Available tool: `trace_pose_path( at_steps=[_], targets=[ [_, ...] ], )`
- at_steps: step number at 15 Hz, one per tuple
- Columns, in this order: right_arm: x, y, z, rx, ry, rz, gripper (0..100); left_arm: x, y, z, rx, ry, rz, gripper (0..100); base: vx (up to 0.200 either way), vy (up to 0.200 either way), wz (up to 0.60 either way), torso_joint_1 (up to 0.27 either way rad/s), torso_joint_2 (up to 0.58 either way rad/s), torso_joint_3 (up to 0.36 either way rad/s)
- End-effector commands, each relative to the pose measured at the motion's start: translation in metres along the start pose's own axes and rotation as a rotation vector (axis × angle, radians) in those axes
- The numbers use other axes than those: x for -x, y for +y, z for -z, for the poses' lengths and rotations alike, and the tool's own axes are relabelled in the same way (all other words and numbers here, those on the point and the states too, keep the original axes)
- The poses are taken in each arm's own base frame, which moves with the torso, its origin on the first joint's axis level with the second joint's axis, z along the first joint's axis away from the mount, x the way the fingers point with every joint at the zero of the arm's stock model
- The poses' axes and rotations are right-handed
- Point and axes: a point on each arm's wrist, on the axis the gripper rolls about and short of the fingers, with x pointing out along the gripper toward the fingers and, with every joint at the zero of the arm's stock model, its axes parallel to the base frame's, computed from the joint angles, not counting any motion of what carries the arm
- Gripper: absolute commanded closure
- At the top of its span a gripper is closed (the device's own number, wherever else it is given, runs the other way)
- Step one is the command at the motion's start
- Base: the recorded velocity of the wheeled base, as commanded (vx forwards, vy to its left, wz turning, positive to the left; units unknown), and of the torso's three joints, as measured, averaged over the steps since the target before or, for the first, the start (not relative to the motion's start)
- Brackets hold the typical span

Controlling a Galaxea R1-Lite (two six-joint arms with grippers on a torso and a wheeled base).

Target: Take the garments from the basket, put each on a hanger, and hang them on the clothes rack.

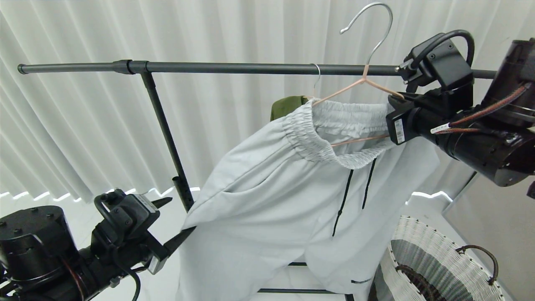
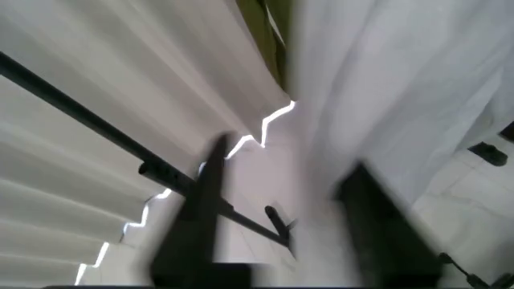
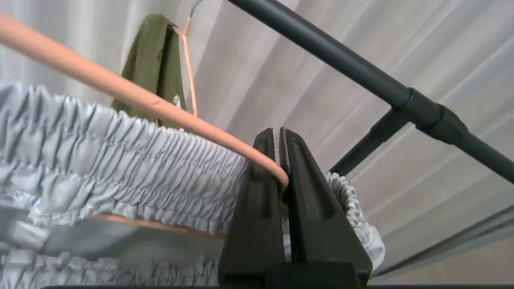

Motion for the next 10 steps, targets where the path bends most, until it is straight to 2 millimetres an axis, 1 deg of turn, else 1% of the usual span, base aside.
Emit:
trace_pose_path(
  at_steps=[1,3,7,9,10],
  targets=[
    [-0.003,-0.003,0.004,0.009,0.032,0.050,100,0.001,0.000,-0.001,-0.005,-0.009,-0.007,0,0.000,0.000,0.00,0.000,0.00,0.000],
    [-0.005,-0.011,0.007,0.011,0.069,0.131,100,0.004,0.001,-0.003,-0.014,-0.022,-0.019,0,0.000,0.000,0.00,0.000,0.00,0.000],
    [-0.009,-0.031,0.014,0.032,0.127,0.264,100,0.004,0.008,-0.004,-0.090,-0.038,-0.063,0,0.000,0.000,0.00,0.000,0.00,0.000],
    [-0.009,-0.033,0.014,0.035,0.129,0.270,100,0.001,0.009,-0.012,-0.105,-0.090,-0.069,0,0.000,0.000,0.00,0.000,0.00,0.000],
    [-0.009,-0.032,0.015,0.037,0.132,0.267,100,-0.001,0.005,-0.019,-0.108,-0.125,-0.049,0,0.000,0.000,0.00,0.000,0.00,0.000]
  ],
)
